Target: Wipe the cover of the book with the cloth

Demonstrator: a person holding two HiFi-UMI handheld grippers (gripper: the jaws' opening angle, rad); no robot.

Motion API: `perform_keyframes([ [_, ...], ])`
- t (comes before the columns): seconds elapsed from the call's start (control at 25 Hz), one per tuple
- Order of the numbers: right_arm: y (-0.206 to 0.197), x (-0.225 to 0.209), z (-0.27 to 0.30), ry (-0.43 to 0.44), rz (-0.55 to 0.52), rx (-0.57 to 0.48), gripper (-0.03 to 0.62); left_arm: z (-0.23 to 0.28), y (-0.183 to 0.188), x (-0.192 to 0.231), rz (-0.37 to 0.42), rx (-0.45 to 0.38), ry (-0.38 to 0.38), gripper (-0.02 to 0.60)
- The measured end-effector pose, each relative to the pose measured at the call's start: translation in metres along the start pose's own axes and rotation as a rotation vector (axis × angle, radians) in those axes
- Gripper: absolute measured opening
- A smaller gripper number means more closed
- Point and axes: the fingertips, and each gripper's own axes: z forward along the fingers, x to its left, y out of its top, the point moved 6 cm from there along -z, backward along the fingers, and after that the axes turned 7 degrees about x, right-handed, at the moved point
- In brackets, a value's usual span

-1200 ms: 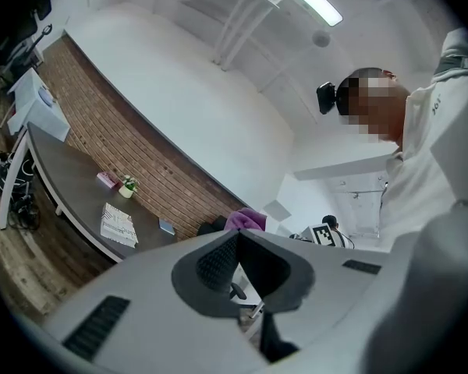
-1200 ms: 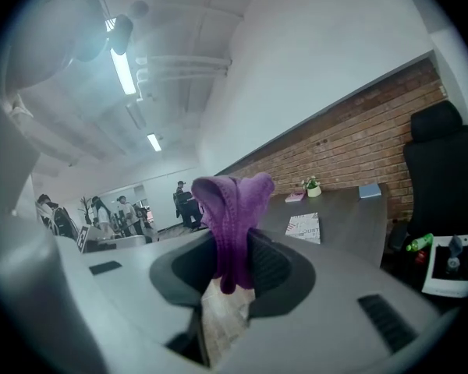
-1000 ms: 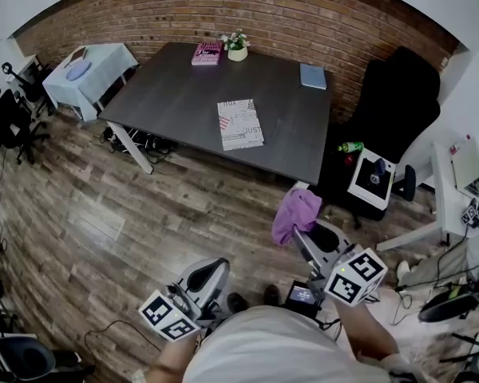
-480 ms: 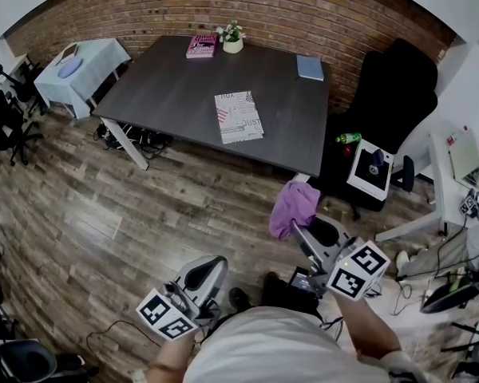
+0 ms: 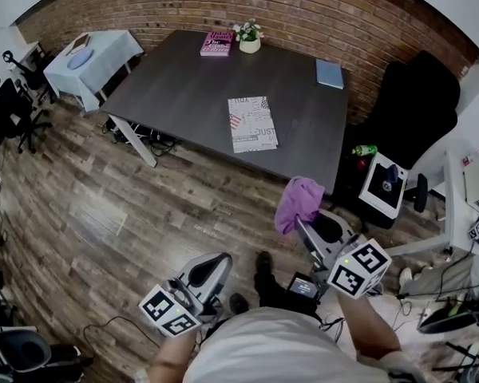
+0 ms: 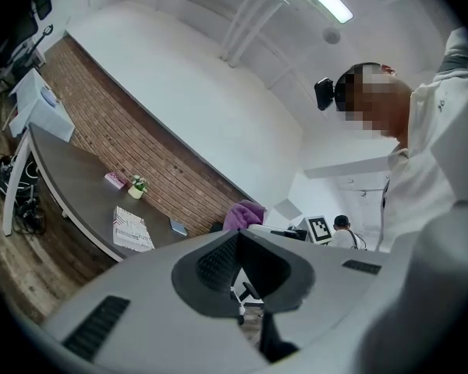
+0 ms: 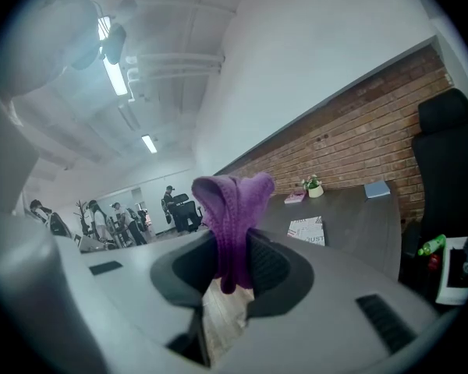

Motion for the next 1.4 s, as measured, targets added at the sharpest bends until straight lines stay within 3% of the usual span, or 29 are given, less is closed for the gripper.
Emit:
perform_keyframes([
  [0.44, 0.050, -0.087, 0.063, 0.040, -0.053, 0.029, 0.098, 0.094, 0.035, 0.066, 0.008, -0.006, 0.058, 0.008],
  [0.76, 0.066, -0.137, 0.089, 0.059, -0.047, 0.066, 0.098, 0.141, 0.037, 0.096, -0.011, 0.000, 0.097, 0.008],
  [1.2, 0.066, -0.153, 0.141, 0.042, -0.051, 0.156, 0.098, 0.157, 0.047, 0.153, -0.047, 0.047, 0.132, 0.008],
  [1.4, 0.071, -0.158, 0.172, -0.014, -0.030, 0.176, 0.098, 0.163, 0.059, 0.195, -0.070, 0.095, 0.103, 0.009],
])
